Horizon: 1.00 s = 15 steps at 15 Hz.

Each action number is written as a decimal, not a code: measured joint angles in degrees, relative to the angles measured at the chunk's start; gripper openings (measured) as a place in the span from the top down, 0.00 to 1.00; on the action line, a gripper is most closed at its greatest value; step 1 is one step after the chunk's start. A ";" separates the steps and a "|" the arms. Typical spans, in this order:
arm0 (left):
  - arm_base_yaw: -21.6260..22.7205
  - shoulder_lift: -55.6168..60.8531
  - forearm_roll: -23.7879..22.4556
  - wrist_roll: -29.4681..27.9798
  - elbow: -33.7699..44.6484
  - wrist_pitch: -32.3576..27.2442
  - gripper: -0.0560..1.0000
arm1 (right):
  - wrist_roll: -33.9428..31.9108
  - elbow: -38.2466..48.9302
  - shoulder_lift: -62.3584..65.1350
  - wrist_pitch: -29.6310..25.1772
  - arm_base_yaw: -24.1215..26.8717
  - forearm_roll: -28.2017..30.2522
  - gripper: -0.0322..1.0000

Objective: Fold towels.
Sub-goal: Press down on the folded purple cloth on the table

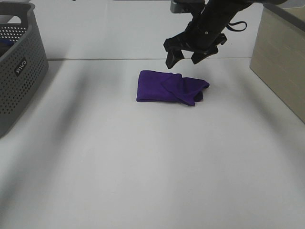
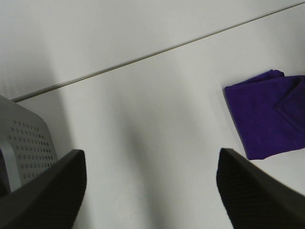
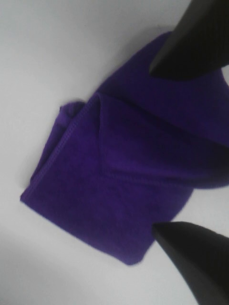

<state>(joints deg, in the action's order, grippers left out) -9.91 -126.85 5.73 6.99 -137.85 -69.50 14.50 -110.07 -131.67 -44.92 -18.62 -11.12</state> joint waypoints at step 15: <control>0.00 0.06 0.40 -0.11 0.00 -0.17 0.29 | -0.57 0.00 -8.54 9.80 -3.90 8.31 0.65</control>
<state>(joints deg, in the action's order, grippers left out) -9.91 -126.80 6.13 6.88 -137.85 -69.67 13.92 -110.07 -140.20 -35.12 -22.52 -2.81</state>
